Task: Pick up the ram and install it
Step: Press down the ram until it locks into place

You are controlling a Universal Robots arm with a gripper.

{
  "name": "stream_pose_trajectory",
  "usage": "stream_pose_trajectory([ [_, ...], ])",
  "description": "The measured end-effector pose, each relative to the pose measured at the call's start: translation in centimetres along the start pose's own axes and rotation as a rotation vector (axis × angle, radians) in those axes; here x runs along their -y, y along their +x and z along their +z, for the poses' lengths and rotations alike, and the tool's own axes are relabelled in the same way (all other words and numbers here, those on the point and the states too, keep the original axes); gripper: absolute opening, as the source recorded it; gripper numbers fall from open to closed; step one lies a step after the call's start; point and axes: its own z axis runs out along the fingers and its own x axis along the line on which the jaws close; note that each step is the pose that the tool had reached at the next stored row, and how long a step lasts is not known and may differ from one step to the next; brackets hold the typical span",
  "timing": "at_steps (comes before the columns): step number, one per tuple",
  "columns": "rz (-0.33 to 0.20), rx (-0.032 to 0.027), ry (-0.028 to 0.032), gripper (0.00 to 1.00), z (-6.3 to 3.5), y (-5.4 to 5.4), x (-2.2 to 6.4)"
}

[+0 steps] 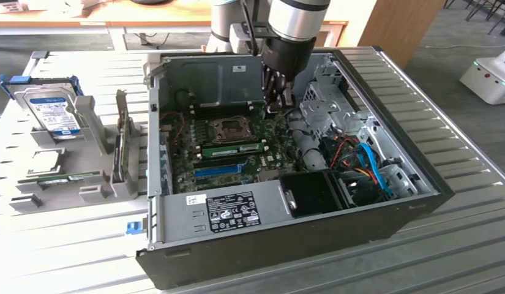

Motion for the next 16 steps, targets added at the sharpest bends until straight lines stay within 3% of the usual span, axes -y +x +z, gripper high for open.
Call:
stream_pose_trajectory([
  [16, 0.0, 0.0, 0.0, 0.11, 0.96, 0.03, 0.04],
])
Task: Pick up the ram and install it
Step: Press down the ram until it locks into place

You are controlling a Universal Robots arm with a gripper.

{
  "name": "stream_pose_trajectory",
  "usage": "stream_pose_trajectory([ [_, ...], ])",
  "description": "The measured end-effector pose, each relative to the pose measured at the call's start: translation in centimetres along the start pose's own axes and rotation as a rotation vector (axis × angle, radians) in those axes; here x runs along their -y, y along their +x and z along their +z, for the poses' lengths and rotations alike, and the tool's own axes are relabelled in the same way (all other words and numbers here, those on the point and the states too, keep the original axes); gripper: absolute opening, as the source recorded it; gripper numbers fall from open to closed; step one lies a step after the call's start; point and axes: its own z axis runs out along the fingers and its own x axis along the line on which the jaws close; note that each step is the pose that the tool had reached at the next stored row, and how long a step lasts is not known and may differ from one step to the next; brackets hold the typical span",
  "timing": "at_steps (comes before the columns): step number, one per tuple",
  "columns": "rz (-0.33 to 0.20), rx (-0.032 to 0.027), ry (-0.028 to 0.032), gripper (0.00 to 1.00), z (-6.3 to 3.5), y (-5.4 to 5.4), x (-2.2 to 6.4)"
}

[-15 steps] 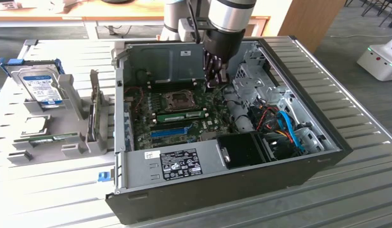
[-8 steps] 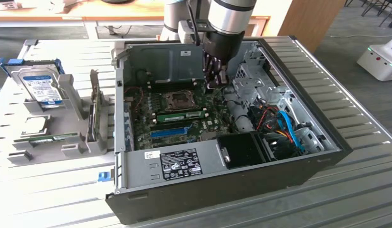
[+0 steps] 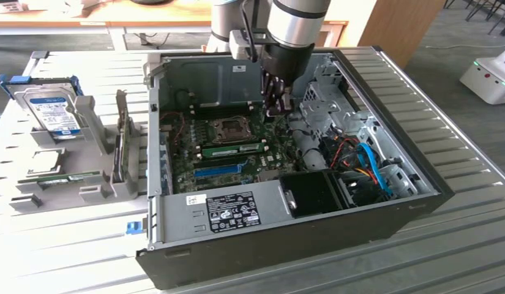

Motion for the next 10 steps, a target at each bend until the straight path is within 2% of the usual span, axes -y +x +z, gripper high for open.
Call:
stream_pose_trajectory([
  [10, 0.0, 0.0001, 0.0, 0.11, 0.64, 0.02, 0.03],
])
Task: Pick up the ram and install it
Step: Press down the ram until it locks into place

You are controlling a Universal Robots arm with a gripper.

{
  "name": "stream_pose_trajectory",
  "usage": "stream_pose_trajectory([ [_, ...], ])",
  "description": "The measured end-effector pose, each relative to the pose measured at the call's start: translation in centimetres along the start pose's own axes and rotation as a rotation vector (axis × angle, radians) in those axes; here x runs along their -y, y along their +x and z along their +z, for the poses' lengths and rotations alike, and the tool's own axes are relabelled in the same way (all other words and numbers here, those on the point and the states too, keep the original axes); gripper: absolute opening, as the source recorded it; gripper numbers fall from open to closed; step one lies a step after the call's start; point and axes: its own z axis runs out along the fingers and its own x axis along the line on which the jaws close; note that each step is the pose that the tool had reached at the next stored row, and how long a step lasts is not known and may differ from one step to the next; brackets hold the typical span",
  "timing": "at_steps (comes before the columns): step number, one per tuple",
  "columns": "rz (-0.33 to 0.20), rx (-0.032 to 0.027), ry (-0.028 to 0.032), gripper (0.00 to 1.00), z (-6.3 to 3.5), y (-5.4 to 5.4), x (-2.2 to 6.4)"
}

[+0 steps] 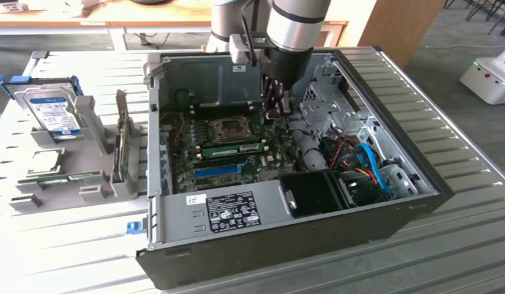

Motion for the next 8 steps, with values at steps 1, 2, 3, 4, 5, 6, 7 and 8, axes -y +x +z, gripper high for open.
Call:
stream_pose_trajectory([
  [1, 0.0, 0.0, 0.0, 0.11, 0.08, 0.0, 0.0],
  [2, 0.0, 0.0, 0.0, 0.11, 0.15, 0.01, 0.0],
  [3, 0.0, 0.0, 0.0, 0.11, 0.22, 0.01, 0.01],
  [4, 0.0, 0.0, -0.0001, 0.11, 0.29, 0.01, 0.01],
  [5, 0.0, 0.0, 0.0, 0.11, 0.36, 0.02, 0.01],
  [6, 0.0, 0.0, 0.0, 0.11, 0.43, 0.02, 0.02],
  [7, 0.0, 0.0, 0.0, 0.11, 0.49, 0.02, 0.02],
  [8, 0.0, -0.0001, 0.0, 0.11, 0.55, 0.02, 0.02],
])
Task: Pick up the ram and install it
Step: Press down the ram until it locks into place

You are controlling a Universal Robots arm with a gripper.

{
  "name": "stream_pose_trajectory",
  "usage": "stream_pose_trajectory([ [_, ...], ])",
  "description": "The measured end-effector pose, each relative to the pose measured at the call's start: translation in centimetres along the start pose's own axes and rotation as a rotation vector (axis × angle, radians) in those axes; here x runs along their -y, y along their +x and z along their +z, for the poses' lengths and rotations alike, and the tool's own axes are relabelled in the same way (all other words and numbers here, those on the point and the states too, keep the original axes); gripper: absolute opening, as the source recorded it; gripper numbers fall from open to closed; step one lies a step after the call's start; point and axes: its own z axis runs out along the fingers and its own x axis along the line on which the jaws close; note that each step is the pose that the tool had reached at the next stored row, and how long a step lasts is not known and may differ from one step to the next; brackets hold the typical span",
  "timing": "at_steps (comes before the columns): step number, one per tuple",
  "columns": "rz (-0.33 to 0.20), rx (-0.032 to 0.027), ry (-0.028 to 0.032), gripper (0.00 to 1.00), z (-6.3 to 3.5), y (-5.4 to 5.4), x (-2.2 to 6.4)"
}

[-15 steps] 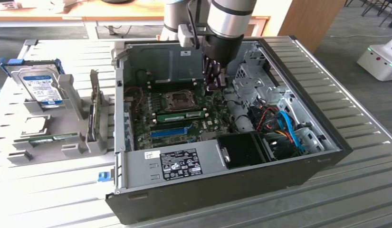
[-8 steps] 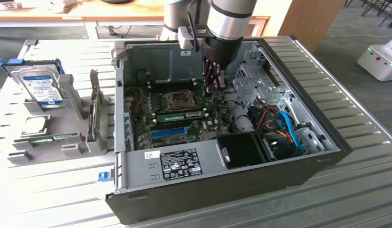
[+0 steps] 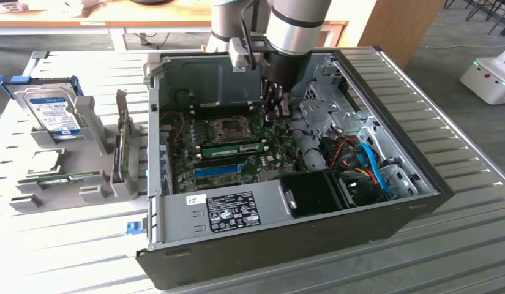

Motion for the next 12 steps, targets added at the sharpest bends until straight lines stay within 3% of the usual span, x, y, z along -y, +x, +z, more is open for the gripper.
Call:
stream_pose_trajectory([
  [12, 0.0, 0.0, -0.0001, 0.11, 0.76, 0.03, 0.03],
])
